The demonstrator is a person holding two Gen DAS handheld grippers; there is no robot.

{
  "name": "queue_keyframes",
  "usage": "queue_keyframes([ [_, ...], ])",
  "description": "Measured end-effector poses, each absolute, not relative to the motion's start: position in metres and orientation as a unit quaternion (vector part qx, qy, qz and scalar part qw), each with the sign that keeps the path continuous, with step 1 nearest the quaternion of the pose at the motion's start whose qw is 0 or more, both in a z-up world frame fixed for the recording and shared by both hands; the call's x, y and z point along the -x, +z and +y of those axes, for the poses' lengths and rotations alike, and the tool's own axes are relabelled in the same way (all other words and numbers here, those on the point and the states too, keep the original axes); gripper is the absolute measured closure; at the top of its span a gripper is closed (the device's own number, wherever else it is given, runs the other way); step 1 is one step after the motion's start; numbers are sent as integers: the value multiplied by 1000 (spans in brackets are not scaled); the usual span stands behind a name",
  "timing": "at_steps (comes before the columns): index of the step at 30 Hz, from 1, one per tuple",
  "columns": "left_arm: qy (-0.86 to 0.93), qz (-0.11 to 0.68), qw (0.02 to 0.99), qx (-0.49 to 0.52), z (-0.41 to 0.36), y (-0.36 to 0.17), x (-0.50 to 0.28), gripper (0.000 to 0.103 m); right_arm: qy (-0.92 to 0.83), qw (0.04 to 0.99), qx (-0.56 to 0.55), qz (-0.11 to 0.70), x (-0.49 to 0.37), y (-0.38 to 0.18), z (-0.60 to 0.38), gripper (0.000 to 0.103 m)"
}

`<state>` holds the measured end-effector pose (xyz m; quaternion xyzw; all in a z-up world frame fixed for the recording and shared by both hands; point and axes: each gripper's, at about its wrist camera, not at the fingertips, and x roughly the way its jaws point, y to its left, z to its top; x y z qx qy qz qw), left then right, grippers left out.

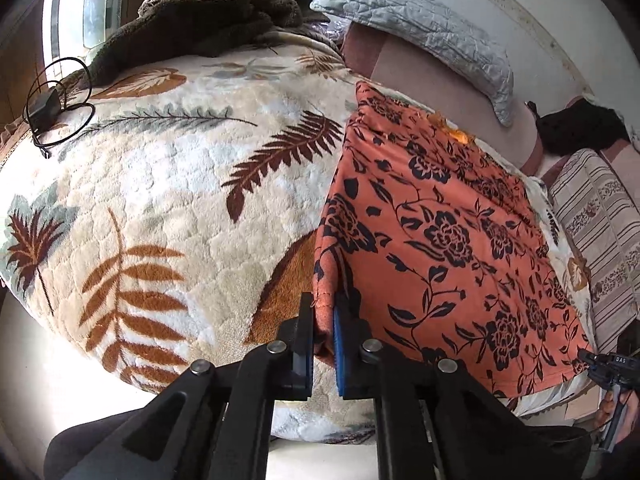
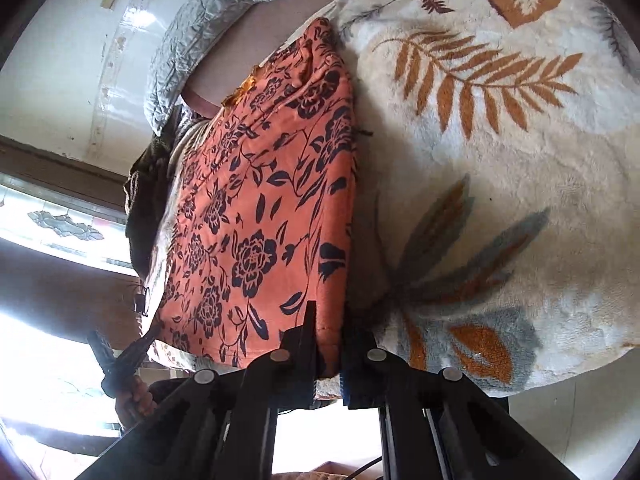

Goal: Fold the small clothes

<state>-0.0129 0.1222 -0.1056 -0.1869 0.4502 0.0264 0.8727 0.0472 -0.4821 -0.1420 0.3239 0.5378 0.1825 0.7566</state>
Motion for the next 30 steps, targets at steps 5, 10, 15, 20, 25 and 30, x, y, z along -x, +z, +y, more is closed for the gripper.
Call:
queue_keyframes([
  [5, 39, 492, 851, 180, 121, -133, -2, 91, 195, 714, -347, 577, -60, -177, -484, 91],
  [10, 39, 495, 849, 181, 120, -136, 0, 95, 201, 729, -328, 566, -59, -170, -483, 91],
  [15, 27, 441, 874, 202, 124, -94, 7, 95, 219, 750, -332, 528, -58, -138, -486, 94],
  [20, 51, 479, 852, 206, 129, -117, -7, 95, 196, 743, -339, 543, -73, -152, -492, 94],
  [25, 44, 480, 851, 208, 128, -110, -7, 96, 211, 737, -366, 528, -77, -152, -494, 94],
  [30, 9, 426, 882, 203, 125, -46, -67, 96, 244, 752, -390, 472, -127, -102, -498, 94],
])
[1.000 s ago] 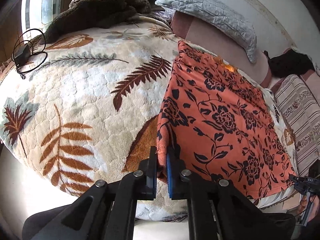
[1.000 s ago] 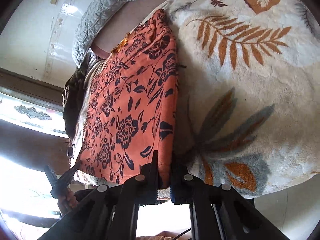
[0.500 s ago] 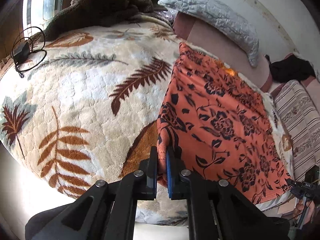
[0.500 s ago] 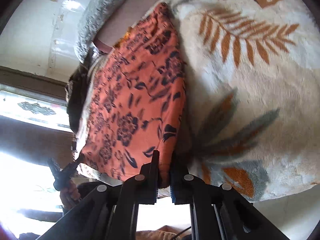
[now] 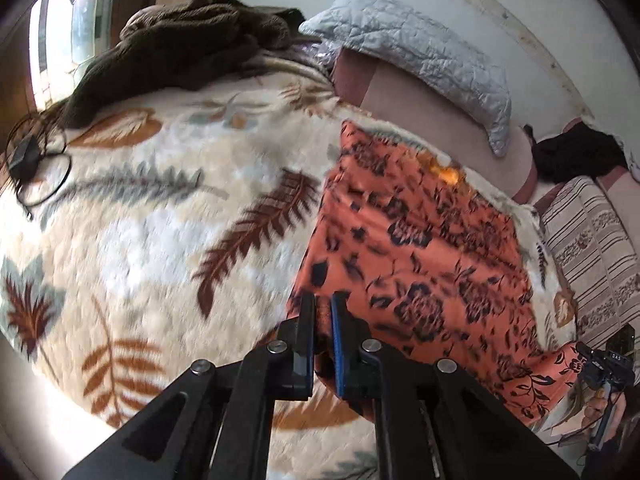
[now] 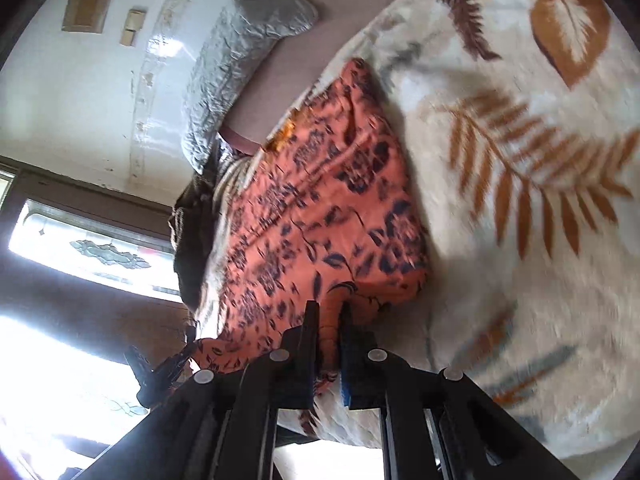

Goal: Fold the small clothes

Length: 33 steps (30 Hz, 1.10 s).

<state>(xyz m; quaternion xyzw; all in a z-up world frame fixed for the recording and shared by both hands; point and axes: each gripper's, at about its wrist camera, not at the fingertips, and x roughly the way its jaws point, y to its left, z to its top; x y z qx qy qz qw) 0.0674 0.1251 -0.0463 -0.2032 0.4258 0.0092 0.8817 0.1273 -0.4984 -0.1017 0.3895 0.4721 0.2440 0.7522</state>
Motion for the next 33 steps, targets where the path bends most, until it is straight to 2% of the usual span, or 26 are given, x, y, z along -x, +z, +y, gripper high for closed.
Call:
queue_keyframes([
  [4, -4, 391, 894, 218, 133, -13, -172, 95, 258, 767, -424, 407, -225, -62, -506, 94],
  [7, 15, 395, 894, 210, 135, -29, -261, 89, 227, 773, -444, 392, -312, -68, -504, 91],
  [8, 18, 407, 890, 206, 134, -44, -289, 62, 223, 774, -442, 396, -339, -79, -500, 91],
  [9, 26, 427, 881, 203, 135, -63, -314, 34, 202, 766, -452, 410, -360, -96, -498, 84],
  [10, 46, 441, 875, 195, 136, -80, -331, 30, 160, 761, -463, 424, -372, -114, -497, 66],
  [12, 99, 464, 859, 190, 143, -105, -340, 30, 106, 767, -459, 436, -373, -134, -493, 44],
  [14, 93, 447, 870, 187, 153, -106, -323, 30, 102, 783, -457, 409, -348, -130, -490, 44],
  [16, 98, 405, 891, 182, 166, -93, -292, 30, 119, 799, -441, 391, -311, -120, -485, 38],
  [18, 86, 399, 894, 186, 173, -85, -257, 30, 127, 804, -417, 404, -267, -117, -480, 34],
  [21, 20, 405, 893, 197, 167, -93, -210, 30, 137, 796, -399, 435, -225, -130, -468, 34],
  [23, -7, 416, 890, 186, 149, -106, -198, 28, 126, 803, -375, 446, -225, -140, -461, 33],
  [27, -23, 449, 873, 187, 116, -139, -205, 25, 119, 793, -352, 484, -256, -161, -446, 33],
  [30, -5, 452, 878, 157, 102, -151, -218, 25, 115, 807, -326, 479, -270, -159, -438, 33],
  [32, 11, 448, 881, 151, 99, -152, -225, 28, 105, 801, -328, 490, -277, -161, -437, 43],
  [33, 17, 451, 880, 144, 97, -151, -229, 59, 104, 796, -322, 501, -282, -163, -434, 77],
])
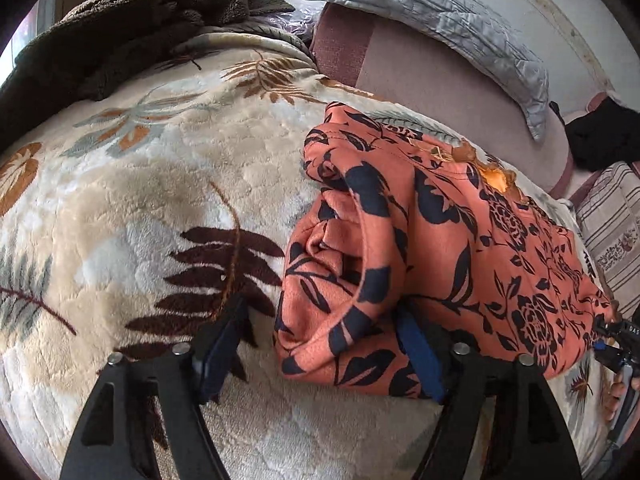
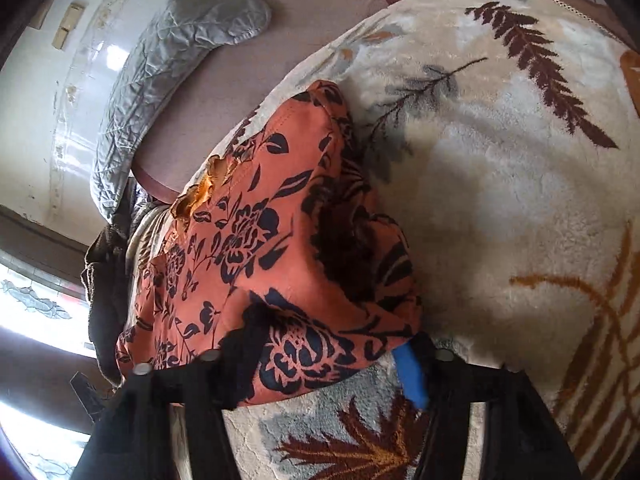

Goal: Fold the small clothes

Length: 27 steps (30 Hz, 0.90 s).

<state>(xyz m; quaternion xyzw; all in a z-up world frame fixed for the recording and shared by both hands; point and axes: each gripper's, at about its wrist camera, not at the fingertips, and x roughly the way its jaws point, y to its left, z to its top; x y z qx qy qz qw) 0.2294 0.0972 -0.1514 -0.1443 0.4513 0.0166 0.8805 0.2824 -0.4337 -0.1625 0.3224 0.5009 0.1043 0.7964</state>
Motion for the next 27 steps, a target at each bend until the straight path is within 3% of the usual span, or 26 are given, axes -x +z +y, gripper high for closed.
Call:
queue_keyframes([
  [1, 10, 461, 876, 139, 94, -150, -235, 77, 106, 788, -316, 517, -286, -166, -431, 87],
  [3, 14, 474, 868, 149, 93, -142, -244, 91, 99, 789, -316, 518, -288, -162, -425, 91],
  [12, -5, 429, 886, 176, 105, -56, -195, 93, 115, 819, -329, 455, -237, -75, -437, 94],
  [16, -37, 447, 879, 158, 102, -62, -144, 92, 114, 803, -346, 472, -180, -85, -448, 94],
  [17, -44, 461, 872, 158, 101, -76, -134, 87, 109, 791, -357, 485, -164, -98, -451, 94],
  [20, -20, 520, 847, 109, 105, -130, -119, 75, 95, 762, -343, 541, -125, -154, -457, 85],
  [21, -13, 527, 842, 113, 113, -140, -116, 63, 93, 757, -348, 545, -116, -167, -463, 79],
  [23, -19, 512, 844, 160, 132, -135, -108, 57, 104, 763, -370, 520, -107, -163, -478, 73],
  [24, -17, 499, 850, 168, 140, -126, -107, 52, 94, 774, -360, 513, -106, -153, -483, 58],
  [25, -16, 484, 860, 163, 144, -117, -108, 49, 85, 794, -346, 492, -107, -138, -489, 36],
  [27, -22, 455, 879, 145, 148, -102, -119, 41, 75, 833, -317, 448, -119, -111, -496, 24],
])
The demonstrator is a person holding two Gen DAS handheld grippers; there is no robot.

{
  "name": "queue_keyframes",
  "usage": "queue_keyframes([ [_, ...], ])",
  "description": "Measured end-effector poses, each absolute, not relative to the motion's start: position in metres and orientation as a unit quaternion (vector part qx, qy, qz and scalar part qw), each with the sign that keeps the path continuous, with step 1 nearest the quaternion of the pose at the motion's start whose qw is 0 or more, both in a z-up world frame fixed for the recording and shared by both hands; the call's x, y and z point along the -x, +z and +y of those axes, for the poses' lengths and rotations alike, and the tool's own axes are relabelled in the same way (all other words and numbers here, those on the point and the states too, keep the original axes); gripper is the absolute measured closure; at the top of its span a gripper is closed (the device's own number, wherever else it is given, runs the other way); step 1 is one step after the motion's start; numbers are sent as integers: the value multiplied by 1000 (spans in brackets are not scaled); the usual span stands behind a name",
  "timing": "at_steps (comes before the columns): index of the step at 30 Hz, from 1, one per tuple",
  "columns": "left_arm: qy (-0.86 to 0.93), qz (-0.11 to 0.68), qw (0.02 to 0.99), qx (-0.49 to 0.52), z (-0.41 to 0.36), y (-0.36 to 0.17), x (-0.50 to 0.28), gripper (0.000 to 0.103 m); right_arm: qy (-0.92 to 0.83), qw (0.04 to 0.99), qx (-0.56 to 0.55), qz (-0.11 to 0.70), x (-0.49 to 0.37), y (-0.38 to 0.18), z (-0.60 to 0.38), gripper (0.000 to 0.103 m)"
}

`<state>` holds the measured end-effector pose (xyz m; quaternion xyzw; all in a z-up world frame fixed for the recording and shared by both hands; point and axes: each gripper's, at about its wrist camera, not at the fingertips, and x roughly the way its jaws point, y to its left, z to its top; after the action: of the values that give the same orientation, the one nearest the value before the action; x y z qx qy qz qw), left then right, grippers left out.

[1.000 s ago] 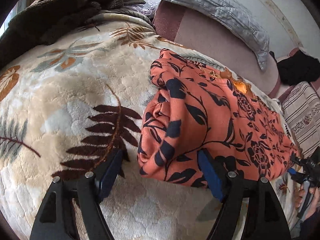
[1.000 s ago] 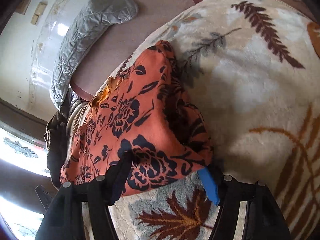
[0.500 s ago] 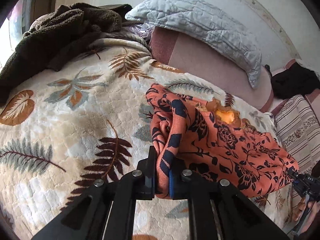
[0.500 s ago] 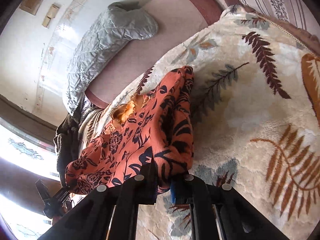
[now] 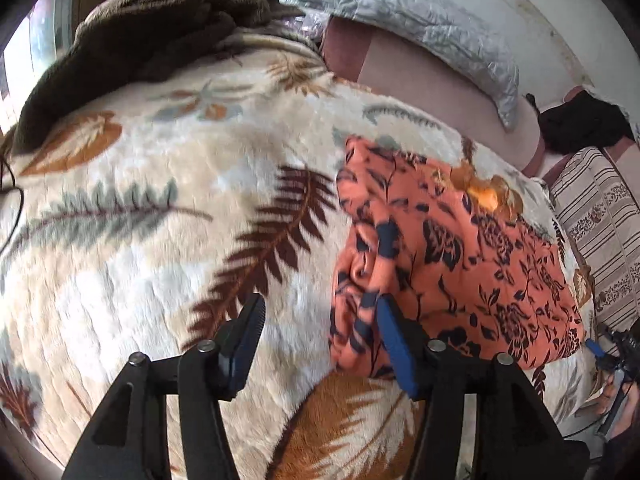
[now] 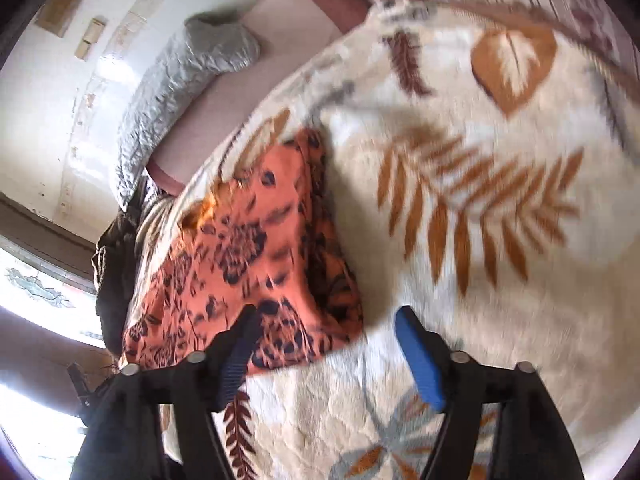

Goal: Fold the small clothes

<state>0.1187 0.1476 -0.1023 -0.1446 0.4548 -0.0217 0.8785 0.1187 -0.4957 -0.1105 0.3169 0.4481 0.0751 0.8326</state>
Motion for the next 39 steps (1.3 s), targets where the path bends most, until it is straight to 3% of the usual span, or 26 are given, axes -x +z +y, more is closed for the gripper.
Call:
queue_keyframes([
  [5, -56, 445, 881, 148, 144, -96, -177, 41, 109, 862, -242, 433, -201, -85, -469, 24],
  [11, -71, 465, 868, 160, 134, -114, -223, 41, 52, 867, -167, 466, -273, -115, -444, 27],
  [17, -66, 472, 864, 161, 134, -129, -241, 41, 46, 874, -133, 466, -280, -119, -433, 30],
  [19, -73, 476, 863, 154, 129, -134, -244, 41, 42, 872, -120, 474, -283, -122, -428, 45],
  [21, -75, 478, 862, 152, 128, -136, -244, 41, 38, 872, -107, 476, -282, -122, -426, 51],
  [28, -88, 478, 860, 155, 135, -131, -248, 42, 43, 880, -105, 462, -272, -112, -430, 48],
  [29, -88, 483, 858, 151, 134, -133, -251, 51, 39, 876, -101, 469, -274, -116, -429, 48],
  [30, -87, 491, 854, 147, 131, -136, -254, 71, 35, 873, -100, 476, -277, -120, -429, 48],
  [31, -85, 495, 853, 143, 129, -138, -256, 77, 34, 873, -102, 476, -278, -122, -429, 49],
  [32, -82, 493, 855, 138, 127, -137, -256, 79, 37, 873, -99, 475, -278, -122, -427, 51],
  [34, -78, 487, 861, 121, 123, -134, -256, 89, 33, 875, -69, 478, -277, -122, -418, 88],
  [35, -74, 480, 867, 109, 120, -130, -254, 94, 20, 876, -43, 480, -276, -121, -413, 93],
  [39, -79, 434, 894, 83, 116, -99, -244, 95, 17, 885, -19, 465, -270, -105, -408, 97],
])
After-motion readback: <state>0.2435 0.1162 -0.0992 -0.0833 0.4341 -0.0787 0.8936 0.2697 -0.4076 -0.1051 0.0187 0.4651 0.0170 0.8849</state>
